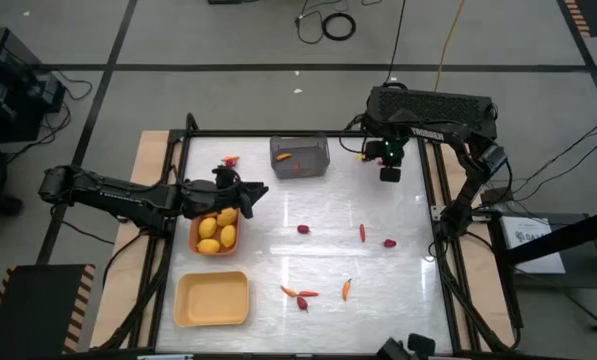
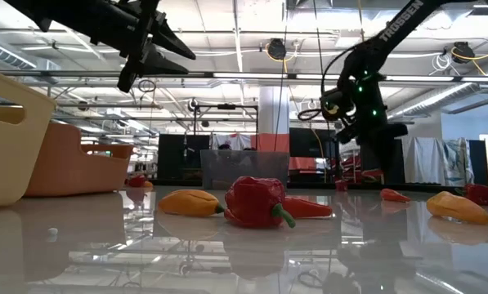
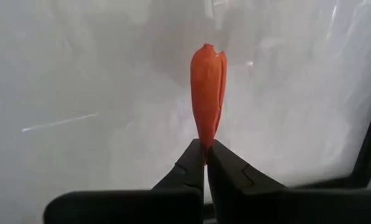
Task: Sort produce into baskets
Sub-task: Put the red bell pepper into the black bin
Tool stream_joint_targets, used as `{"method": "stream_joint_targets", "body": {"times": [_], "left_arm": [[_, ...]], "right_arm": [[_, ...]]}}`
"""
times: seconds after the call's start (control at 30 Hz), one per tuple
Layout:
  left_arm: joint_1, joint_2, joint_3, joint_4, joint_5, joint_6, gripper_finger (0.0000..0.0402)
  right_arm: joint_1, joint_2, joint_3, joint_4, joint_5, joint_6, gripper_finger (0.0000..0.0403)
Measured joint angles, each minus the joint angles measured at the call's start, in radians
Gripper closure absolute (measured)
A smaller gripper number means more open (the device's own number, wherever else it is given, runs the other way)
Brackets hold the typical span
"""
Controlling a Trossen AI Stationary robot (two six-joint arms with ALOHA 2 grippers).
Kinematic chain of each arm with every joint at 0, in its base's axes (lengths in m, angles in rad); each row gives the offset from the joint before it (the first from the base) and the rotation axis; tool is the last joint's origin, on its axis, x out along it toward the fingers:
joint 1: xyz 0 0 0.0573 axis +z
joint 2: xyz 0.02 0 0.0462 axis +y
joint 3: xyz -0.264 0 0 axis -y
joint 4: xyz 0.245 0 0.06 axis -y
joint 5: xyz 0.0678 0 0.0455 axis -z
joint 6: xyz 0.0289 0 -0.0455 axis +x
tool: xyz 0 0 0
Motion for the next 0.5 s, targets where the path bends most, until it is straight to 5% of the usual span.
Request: {"method": "stream_joint_targets", "body": {"times": [0.3, 0.5], "left_arm": [[0.001, 0.0, 0.0, -0.105, 0.049, 0.051, 0.0253], [0.001, 0.0, 0.0, -0.195, 0.09, 0.078, 0.0253]], "right_arm": [[0.128, -0.049, 0.091, -0.051, -0.153, 0.23, 0.0401], [0.24, -0.05, 0.174, 0.065, -0.163, 0.384, 0.0401]]}}
